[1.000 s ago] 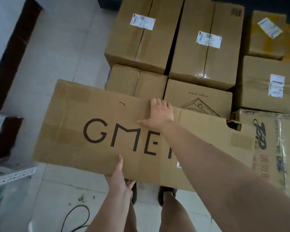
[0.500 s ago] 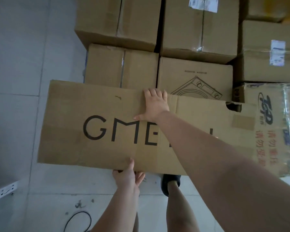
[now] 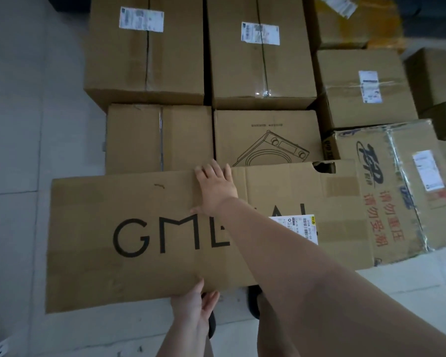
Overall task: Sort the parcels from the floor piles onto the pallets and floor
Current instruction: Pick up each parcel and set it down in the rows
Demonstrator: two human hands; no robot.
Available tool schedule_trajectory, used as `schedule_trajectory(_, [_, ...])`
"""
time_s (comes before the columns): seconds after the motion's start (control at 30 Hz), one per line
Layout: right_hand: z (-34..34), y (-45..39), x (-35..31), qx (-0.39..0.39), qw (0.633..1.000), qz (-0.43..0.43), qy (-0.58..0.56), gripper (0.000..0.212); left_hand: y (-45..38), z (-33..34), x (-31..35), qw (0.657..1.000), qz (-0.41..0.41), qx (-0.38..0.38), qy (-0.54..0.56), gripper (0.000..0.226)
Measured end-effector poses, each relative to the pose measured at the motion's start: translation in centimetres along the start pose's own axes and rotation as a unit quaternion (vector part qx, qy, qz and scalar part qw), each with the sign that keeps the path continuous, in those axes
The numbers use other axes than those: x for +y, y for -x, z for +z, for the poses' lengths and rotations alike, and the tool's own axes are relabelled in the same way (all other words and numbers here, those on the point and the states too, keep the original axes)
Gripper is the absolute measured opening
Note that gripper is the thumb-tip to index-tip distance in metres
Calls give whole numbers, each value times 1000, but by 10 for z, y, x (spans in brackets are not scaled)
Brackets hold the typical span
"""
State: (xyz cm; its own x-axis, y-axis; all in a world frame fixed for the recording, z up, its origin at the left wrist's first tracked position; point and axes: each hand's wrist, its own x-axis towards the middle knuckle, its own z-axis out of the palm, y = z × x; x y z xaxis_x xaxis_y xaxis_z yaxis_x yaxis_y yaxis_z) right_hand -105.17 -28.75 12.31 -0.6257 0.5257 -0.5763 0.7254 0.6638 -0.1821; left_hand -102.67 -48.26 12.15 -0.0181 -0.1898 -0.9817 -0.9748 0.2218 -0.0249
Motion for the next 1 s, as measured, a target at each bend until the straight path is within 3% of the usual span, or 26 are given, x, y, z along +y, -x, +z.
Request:
schedule_trajectory(0.1, [-3,8,5,-17,1000,7,-25,99,14,-5,8,992,-33,-45,-113,53])
schedule_trajectory(0.17, [-8,28,4,-28,999,7,-46,88,26,-16,16,970,-22,-13,-242,55])
schedule_trajectory(0.3, [-47,100,3,-3,989,63,-135,56,78,-44,40,885,169,27,-434,33])
schedule_trajectory(0.4, [-87,169,12,27,978,117,-172,33,141,-50,54,819,283,2,-499,23])
schedule_trajectory(0.53, [-128,263,36,79,956,190,-211,25,219,-43,46,751,404,-20,-522,17])
schedule_trajectory(0.7, [-124,373,76,132,907,273,-291,29,306,-16,-21,664,534,-70,-519,6])
schedule_trajectory(0.83, [-109,444,122,165,871,311,-344,25,348,31,-94,584,553,-130,-580,5])
schedule_trajectory(1.0, [-101,539,218,215,846,332,-357,30,379,88,-206,554,556,-138,-604,10])
